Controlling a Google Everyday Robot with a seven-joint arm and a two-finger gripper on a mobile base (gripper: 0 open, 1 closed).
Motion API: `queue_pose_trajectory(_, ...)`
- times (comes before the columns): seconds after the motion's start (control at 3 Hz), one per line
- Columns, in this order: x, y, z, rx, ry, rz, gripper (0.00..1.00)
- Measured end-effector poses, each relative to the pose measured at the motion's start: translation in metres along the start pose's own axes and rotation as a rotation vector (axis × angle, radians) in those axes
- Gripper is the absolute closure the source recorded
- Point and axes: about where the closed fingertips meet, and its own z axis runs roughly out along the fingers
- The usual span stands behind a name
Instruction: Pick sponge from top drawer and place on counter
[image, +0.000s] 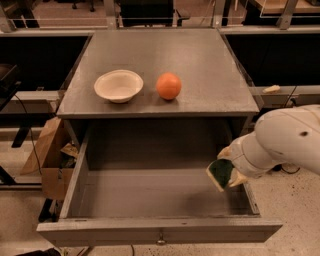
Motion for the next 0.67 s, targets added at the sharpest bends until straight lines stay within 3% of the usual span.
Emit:
queue_pose_trajectory(0.33,0.016,-0.023,-0.07,0.081,0.06,0.045,1.0)
queue_pose_trajectory(0.67,0.031,-0.071,-0.118,0.108,0.099,0.049,1.0)
